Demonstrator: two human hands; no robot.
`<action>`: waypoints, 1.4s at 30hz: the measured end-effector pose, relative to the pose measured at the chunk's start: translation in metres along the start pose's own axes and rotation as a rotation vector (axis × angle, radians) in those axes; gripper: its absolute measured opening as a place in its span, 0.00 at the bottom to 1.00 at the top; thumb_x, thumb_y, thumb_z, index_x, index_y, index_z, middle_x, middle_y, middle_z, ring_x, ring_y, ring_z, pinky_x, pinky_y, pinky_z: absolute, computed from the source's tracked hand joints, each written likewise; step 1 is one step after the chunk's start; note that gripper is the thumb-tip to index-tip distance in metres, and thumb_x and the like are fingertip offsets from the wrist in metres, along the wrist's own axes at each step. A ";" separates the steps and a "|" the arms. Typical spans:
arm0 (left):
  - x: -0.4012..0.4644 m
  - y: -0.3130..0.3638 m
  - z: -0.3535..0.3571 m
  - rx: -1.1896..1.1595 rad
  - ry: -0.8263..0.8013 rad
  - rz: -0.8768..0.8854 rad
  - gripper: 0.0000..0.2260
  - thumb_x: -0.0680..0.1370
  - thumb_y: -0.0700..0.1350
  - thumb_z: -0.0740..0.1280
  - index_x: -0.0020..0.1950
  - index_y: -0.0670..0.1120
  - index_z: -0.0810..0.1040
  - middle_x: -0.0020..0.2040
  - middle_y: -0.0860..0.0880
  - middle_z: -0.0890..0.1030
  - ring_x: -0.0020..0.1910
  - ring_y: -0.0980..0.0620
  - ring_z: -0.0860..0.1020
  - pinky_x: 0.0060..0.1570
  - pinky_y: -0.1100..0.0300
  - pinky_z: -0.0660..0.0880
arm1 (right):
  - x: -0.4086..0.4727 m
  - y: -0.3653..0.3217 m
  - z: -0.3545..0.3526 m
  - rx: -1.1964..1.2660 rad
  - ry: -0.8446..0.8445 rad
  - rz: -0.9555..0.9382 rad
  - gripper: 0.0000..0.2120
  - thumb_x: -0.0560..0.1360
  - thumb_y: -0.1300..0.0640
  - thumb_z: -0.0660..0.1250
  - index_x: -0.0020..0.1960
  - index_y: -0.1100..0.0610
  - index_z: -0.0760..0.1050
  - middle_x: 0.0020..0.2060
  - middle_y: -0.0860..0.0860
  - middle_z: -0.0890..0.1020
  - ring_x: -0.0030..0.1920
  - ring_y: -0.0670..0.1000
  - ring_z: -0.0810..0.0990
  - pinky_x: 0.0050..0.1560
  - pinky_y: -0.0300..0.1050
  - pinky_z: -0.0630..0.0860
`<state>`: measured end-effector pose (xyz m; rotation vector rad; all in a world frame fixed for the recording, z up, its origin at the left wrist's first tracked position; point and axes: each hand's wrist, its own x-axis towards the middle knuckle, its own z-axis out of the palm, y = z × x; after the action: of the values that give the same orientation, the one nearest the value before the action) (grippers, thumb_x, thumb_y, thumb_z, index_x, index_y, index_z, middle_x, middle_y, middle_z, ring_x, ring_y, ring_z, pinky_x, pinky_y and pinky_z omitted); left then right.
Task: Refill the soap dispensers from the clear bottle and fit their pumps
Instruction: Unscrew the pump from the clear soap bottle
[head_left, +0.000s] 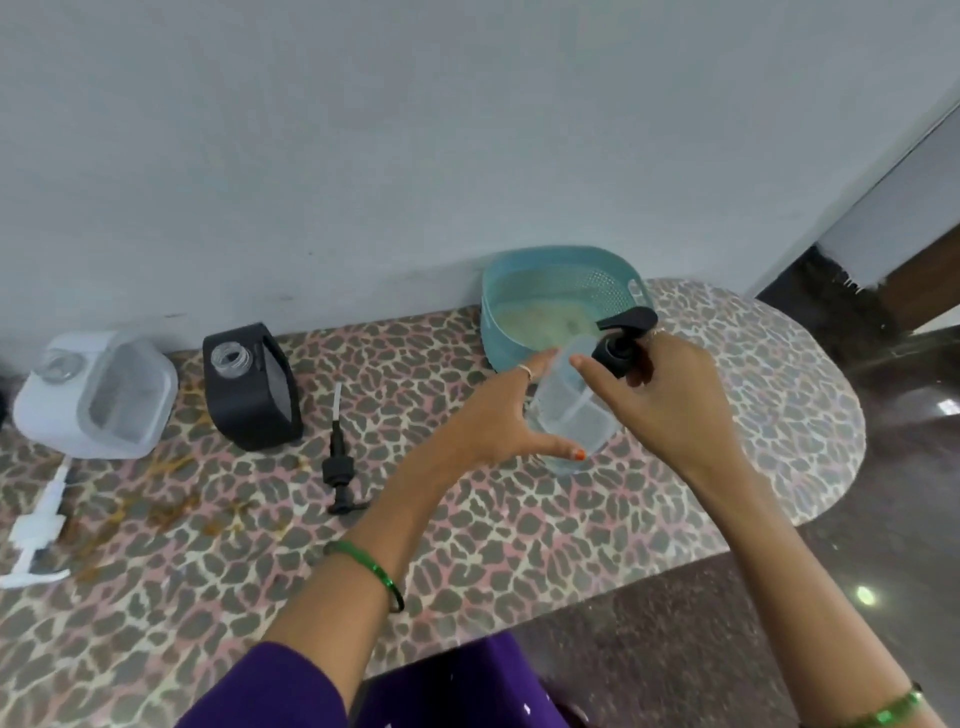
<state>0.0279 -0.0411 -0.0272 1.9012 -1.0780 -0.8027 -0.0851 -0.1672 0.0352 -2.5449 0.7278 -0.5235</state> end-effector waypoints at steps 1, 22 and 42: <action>0.002 -0.002 0.002 -0.013 0.010 0.019 0.49 0.65 0.53 0.80 0.79 0.50 0.55 0.76 0.55 0.64 0.72 0.59 0.63 0.66 0.71 0.59 | 0.000 0.000 0.003 0.004 0.023 -0.020 0.21 0.72 0.41 0.68 0.30 0.54 0.68 0.24 0.46 0.70 0.26 0.46 0.70 0.28 0.40 0.62; -0.058 -0.032 -0.041 -0.077 0.558 0.187 0.29 0.62 0.56 0.80 0.58 0.56 0.73 0.51 0.63 0.81 0.52 0.64 0.79 0.47 0.67 0.76 | 0.029 -0.078 0.034 0.420 -0.180 -0.370 0.13 0.69 0.42 0.69 0.41 0.52 0.78 0.32 0.59 0.77 0.28 0.44 0.66 0.31 0.39 0.65; -0.095 -0.055 -0.005 0.052 0.625 0.103 0.32 0.60 0.65 0.78 0.60 0.59 0.72 0.52 0.59 0.82 0.51 0.63 0.80 0.51 0.56 0.79 | -0.009 -0.084 0.029 0.346 -0.323 -0.680 0.16 0.70 0.52 0.75 0.37 0.39 0.68 0.23 0.33 0.73 0.25 0.39 0.70 0.31 0.27 0.65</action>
<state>0.0120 0.0628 -0.0588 1.9284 -0.7932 -0.0957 -0.0449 -0.0892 0.0515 -2.4056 -0.3376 -0.3807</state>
